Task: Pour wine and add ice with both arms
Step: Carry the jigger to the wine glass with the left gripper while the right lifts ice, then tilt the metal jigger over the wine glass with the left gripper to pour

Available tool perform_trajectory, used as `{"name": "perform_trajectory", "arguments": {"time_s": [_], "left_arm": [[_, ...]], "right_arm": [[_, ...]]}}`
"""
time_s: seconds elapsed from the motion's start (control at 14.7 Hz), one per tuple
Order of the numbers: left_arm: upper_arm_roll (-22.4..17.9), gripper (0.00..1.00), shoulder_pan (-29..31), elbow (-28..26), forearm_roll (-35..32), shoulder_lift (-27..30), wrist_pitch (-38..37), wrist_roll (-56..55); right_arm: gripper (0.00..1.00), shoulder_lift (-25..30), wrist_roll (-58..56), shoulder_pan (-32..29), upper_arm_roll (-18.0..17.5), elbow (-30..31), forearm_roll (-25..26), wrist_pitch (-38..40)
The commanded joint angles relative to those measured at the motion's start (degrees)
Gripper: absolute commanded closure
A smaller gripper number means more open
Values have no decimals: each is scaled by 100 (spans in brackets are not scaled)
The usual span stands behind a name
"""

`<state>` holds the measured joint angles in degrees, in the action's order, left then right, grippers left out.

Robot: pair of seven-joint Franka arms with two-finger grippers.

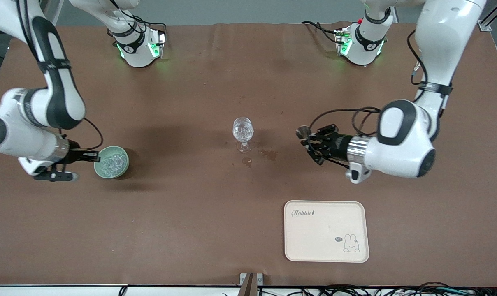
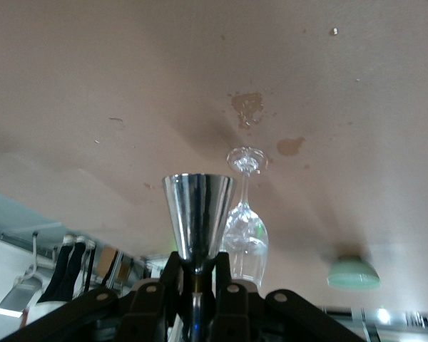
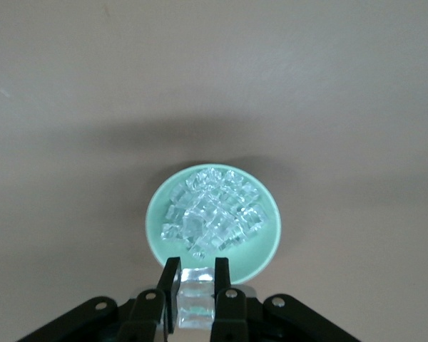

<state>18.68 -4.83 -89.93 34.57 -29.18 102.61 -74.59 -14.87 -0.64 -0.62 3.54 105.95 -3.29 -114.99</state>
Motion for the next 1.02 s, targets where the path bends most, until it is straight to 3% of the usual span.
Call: {"name": "perform_trajectory", "arguments": {"time_s": [0.0,0.34,0.55,0.75,0.95], "left_arm": [[-57,100,-735,185,-633,89,311,-1088],[-83,100,-1677,467,-1697,18,610,-2576],[-75,100,-1959,476,-2243,0,620,-3148],[-83,100,-2206,529,-2831,0,628,-3833],[-110,100,-2285,634,-3078,-17,628,-4159]], "right_arm": [[100,247,275,-78,102,-844,74,887],[100,380,222,-149,270,-2532,83,2575],[100,424,231,-167,288,-3158,83,3350],[100,888,265,-219,253,-3029,74,3570],[100,1372,301,-193,252,-2256,74,3538]]}}
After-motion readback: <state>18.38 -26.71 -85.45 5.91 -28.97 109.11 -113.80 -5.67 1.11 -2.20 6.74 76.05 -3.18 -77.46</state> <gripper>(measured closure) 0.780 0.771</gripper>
